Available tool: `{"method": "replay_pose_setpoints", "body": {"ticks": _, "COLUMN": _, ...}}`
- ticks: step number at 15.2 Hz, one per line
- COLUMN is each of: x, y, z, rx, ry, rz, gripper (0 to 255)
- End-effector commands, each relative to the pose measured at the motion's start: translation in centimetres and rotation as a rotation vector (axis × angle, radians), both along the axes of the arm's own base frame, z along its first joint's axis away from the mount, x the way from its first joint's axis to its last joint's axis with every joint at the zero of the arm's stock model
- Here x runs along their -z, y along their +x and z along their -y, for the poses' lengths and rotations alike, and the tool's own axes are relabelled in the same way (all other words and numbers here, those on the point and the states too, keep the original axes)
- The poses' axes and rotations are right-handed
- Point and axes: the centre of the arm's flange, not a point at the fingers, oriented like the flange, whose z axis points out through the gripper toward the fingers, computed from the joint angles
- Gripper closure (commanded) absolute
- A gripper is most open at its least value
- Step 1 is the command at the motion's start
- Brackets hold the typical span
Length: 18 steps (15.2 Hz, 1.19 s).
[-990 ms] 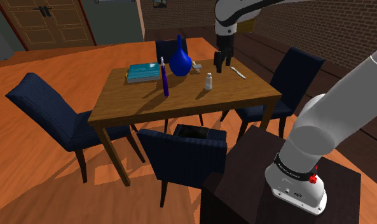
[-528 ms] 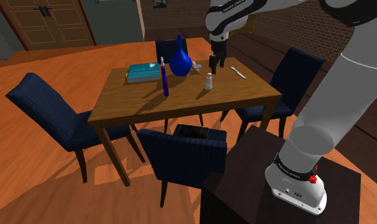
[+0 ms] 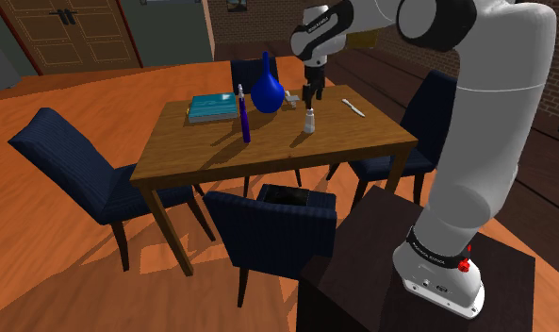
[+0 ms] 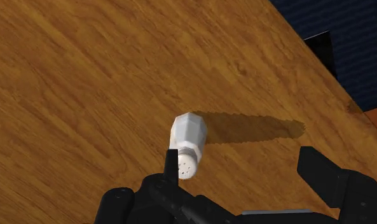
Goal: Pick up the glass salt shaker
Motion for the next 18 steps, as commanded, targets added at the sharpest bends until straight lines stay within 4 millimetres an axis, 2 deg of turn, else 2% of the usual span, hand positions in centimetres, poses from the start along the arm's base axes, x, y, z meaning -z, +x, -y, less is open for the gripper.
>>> {"method": "replay_pose_setpoints", "body": {"ticks": 1, "x": 0.9, "y": 1.7, "z": 1.2, "rx": -0.01, "ry": -0.003, "rz": 0.003, "gripper": 0}}
{"method": "replay_pose_setpoints", "body": {"ticks": 4, "x": 2.4, "y": 4.6, "z": 3.2, "rx": -0.024, "ry": -0.008, "rz": 0.009, "gripper": 0}}
{"method": "replay_pose_setpoints", "body": {"ticks": 5, "x": 2.5, "y": 4.7, "z": 3.3, "rx": -0.025, "ry": -0.008, "rz": 0.009, "gripper": 0}}
{"method": "replay_pose_setpoints", "body": {"ticks": 12, "x": 6.5, "y": 4.7, "z": 3.3, "rx": -0.025, "ry": -0.008, "rz": 0.009, "gripper": 0}}
{"method": "replay_pose_setpoints", "body": {"ticks": 14, "x": 6.5, "y": 4.7, "z": 3.3, "rx": -0.025, "ry": -0.008, "rz": 0.009, "gripper": 0}}
{"method": "replay_pose_setpoints", "body": {"ticks": 15, "x": 6.4, "y": 4.7, "z": 3.3, "rx": -0.025, "ry": -0.008, "rz": 0.009, "gripper": 255}}
{"method": "replay_pose_setpoints", "body": {"ticks": 18, "x": 6.4, "y": 4.8, "z": 3.3, "rx": -0.025, "ry": -0.008, "rz": 0.009, "gripper": 255}}
